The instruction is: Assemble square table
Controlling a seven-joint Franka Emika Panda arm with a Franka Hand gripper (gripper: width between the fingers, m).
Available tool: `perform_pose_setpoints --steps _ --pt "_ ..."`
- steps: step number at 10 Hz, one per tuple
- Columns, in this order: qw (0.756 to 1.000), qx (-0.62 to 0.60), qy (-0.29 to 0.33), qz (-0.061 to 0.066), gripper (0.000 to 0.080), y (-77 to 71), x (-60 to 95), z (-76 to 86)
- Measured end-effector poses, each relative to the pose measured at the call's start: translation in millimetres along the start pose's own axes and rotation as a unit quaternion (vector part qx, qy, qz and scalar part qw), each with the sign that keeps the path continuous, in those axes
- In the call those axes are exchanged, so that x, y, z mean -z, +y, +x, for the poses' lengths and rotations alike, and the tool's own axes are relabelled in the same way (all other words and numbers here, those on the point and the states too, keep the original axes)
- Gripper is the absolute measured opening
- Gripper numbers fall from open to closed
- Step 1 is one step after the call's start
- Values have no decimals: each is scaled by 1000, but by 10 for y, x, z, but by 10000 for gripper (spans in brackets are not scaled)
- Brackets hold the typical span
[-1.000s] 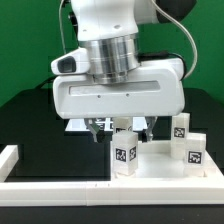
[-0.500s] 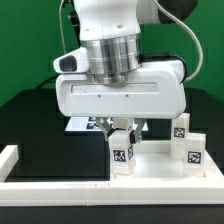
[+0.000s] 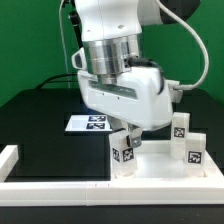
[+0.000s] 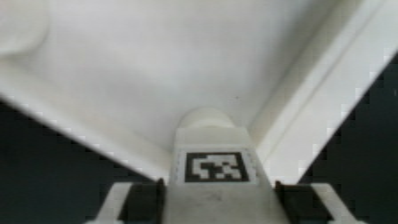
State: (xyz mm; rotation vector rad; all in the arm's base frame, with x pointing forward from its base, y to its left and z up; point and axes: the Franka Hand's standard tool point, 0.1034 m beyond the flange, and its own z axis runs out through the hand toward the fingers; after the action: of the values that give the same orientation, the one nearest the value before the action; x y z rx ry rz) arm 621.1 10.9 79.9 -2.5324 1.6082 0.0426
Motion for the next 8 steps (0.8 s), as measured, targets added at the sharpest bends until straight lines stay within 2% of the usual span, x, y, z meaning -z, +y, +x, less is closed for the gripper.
perform_pose_setpoints --steps 1,2,3,4,5,6,7,8 --pt "991 -134 -2 27 291 -20 -31 -73" --pt "984 -176 -10 35 292 -34 -38 -90" --pt "983 -181 -11 38 292 -32 -38 -94" --pt "983 -178 -11 38 292 -31 -38 -94" --pt "992 -123 -9 32 320 -21 -38 -91" --pt "999 -33 -9 22 508 -18 -9 -76" --pt "999 49 -9 15 508 -22 34 -42" --pt "995 99 -4 16 617 -22 37 -25"
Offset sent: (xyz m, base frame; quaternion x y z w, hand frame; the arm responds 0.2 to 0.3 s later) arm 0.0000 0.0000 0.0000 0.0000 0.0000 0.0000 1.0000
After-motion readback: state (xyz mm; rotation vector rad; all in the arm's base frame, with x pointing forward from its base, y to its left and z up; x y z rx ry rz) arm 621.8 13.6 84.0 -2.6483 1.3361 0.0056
